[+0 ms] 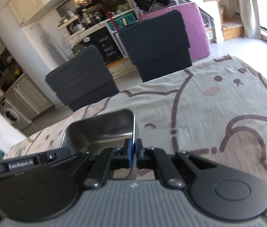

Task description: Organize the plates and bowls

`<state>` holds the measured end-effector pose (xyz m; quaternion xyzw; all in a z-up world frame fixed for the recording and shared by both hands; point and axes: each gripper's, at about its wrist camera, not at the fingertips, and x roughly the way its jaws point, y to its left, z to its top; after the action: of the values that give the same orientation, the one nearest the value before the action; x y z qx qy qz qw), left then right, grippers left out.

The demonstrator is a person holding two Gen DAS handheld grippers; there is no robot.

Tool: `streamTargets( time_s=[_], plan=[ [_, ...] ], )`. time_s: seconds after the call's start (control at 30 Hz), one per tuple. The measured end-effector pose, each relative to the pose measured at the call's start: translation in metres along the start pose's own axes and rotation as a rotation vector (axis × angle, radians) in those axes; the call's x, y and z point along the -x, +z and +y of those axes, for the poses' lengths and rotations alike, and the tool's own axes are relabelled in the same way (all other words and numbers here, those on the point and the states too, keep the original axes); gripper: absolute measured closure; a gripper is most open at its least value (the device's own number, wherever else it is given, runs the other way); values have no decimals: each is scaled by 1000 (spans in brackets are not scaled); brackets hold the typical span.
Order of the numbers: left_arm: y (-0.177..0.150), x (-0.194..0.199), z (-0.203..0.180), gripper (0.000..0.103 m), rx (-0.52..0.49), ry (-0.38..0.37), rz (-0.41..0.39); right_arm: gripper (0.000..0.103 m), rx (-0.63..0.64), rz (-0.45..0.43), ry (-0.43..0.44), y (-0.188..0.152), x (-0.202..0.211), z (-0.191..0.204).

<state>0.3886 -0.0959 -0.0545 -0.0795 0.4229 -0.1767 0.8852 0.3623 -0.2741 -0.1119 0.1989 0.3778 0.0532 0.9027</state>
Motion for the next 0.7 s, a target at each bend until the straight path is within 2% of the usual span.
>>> streamTargets(
  time_s=[0.4,0.53,0.7],
  plan=[
    [-46,120,22,97,23,1,-60,97,52,6,96,-56,79,65],
    [-66,152,34,97,23,15,-82,97,101,8,123,-74,95,86],
    [-92,188,56,96,51,23,-97,96,97,21,172,-98,105,107]
  ],
)
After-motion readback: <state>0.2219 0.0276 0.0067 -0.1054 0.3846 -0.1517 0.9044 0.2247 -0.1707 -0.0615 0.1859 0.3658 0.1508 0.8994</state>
